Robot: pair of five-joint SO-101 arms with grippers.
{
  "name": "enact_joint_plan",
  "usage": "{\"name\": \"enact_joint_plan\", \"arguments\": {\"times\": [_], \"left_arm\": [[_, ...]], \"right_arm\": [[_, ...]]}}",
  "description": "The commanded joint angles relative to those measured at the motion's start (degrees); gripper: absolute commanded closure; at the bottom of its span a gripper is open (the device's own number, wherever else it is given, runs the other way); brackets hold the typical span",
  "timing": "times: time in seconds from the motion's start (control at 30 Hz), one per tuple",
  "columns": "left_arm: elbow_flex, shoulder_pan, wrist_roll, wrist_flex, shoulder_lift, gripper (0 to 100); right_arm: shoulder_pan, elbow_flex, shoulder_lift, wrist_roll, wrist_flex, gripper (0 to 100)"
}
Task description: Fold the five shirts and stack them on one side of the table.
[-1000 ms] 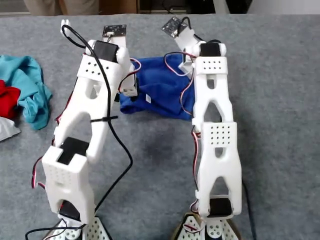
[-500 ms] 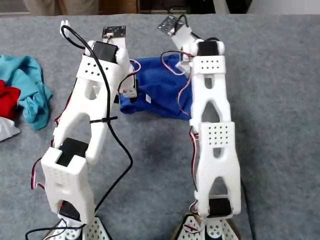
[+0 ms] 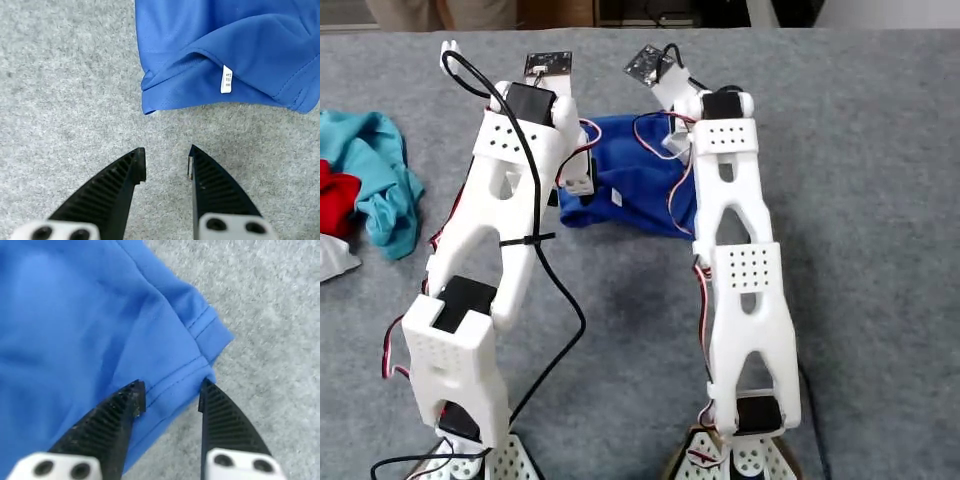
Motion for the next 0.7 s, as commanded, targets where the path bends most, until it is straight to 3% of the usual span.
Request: {"name": "enact_joint_plan", "arguments": {"times": [0.0, 0.27, 0.67], "left_arm": [[-0.26, -0.09, -0.26, 0.7, -3.3, 85], [-0.18, -2.64, -0.18, 0.7, -3.21, 85], [-0.26, -2.9, -0.26, 0.7, -3.21, 85]], "right_arm": [[-0.92, -3.12, 0.84, 0.35, -2.46, 80.6], [-0.84, -3.21, 2.33, 0.35, -5.27, 96.3], [-0.57, -4.97, 2.07, 0.53, -7.38, 97.3]]}}
